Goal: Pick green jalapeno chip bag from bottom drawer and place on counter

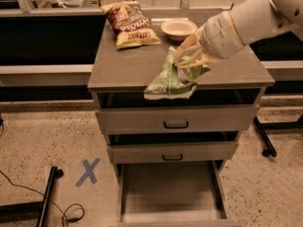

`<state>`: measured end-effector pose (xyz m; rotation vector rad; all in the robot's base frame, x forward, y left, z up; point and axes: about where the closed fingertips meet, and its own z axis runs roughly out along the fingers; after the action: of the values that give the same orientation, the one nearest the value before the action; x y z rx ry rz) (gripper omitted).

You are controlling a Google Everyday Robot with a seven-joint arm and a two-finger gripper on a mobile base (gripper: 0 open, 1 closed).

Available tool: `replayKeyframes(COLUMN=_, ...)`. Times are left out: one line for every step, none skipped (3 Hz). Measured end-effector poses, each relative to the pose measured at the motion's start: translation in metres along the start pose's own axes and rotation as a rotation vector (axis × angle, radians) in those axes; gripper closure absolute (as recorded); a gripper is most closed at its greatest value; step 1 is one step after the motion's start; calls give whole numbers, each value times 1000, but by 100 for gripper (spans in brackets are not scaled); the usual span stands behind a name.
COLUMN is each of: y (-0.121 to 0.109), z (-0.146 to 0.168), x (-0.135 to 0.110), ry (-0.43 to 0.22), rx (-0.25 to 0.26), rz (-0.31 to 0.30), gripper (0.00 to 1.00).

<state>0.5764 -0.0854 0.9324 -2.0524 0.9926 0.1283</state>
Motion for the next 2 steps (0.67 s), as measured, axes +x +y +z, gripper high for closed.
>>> replayKeyframes(y=-25, z=0, x=32, ry=57, rx=30, rz=47, gripper=100)
replayKeyframes(y=-35, z=7, x=80, ry=112, rx=59, rz=121, gripper=100)
